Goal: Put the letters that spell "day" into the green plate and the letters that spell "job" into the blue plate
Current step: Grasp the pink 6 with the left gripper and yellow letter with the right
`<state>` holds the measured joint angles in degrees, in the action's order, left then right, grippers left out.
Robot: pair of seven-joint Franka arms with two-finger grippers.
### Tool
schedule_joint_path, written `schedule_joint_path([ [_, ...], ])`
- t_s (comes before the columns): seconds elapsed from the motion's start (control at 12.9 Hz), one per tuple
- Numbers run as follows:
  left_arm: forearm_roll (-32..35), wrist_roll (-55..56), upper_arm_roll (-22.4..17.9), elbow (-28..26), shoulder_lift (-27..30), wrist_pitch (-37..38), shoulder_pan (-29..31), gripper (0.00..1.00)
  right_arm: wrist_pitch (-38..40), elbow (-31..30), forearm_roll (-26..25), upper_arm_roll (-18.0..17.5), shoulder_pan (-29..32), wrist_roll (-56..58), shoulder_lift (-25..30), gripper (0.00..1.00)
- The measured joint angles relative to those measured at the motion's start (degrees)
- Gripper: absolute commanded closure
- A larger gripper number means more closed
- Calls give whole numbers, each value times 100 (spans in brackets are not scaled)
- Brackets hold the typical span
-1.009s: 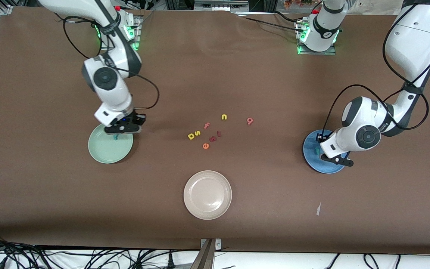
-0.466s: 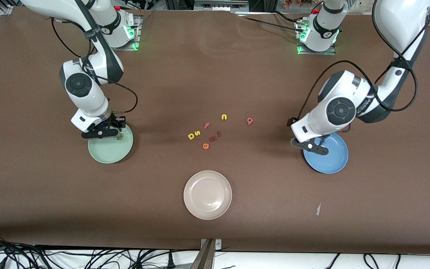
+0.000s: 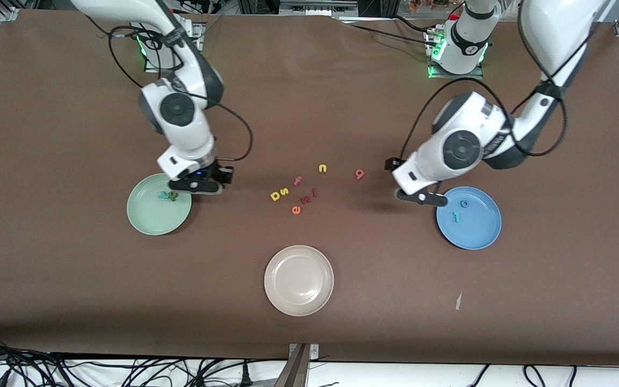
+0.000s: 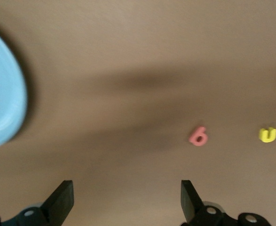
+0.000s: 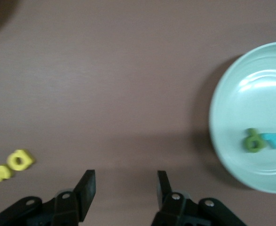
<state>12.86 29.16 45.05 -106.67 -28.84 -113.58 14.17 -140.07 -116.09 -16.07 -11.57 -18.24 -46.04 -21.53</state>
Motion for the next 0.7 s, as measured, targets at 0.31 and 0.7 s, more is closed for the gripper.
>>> schedule_joint_path([
  [0.31,77,951,-23,-619,-303,-1222,-396,0,-2,815,79,3,-330,-1117,-807,39],
  [0.7,1514,1442,-73,-734,-896,-1802,-484,0,-29,1235,627,33,-609,-2573,-1219,39],
])
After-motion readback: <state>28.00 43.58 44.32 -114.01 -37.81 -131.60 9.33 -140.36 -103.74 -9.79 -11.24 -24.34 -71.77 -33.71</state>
